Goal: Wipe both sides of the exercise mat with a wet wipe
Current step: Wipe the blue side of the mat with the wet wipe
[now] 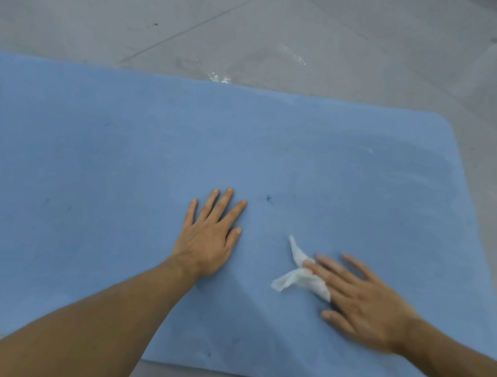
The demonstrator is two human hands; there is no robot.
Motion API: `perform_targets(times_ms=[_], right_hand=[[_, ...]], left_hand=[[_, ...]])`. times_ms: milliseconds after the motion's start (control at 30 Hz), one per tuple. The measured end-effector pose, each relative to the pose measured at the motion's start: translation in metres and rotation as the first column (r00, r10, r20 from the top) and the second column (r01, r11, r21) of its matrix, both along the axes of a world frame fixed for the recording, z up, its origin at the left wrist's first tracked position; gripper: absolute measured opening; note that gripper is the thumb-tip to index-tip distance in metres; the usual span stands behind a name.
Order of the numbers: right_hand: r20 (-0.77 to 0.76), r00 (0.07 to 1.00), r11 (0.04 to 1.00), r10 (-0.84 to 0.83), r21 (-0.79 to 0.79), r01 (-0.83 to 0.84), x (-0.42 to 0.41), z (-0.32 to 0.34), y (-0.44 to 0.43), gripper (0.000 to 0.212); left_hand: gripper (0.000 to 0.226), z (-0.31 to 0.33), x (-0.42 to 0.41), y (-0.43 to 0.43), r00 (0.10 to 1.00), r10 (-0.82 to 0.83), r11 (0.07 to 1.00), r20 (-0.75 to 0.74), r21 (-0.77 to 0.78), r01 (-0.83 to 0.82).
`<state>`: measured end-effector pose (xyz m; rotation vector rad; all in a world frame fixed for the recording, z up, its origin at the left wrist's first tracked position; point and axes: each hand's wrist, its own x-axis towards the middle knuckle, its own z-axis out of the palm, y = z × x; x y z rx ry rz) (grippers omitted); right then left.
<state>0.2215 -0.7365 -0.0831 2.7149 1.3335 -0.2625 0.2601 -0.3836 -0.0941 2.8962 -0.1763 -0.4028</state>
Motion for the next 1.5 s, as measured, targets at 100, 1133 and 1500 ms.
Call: perform_targets(times_ms=[100, 1133, 1500], right_hand=[[0.011, 0.938, 0.938, -0.346, -0.018, 0.346, 0.031, 0.001, -0.020, 0.070], [-0.099, 0.533, 0.517, -0.841, 0.148, 0.843, 0.192, -0.010, -0.002, 0.071], [-0.210, 0.922, 0.928, -0.324, 0.121, 0.353, 0.150, -0.006, 0.103, 0.077]], left_hand=[[0.074, 0.001, 0.002, -0.001, 1.000, 0.010, 1.000, 0.005, -0.017, -0.010], [0.073, -0.018, 0.106, -0.019, 0.985, 0.003, 0.998, 0.171, 0.055, -0.013], [0.071, -0.020, 0.117, -0.025, 0.983, -0.006, 0.997, 0.184, 0.076, -0.008]])
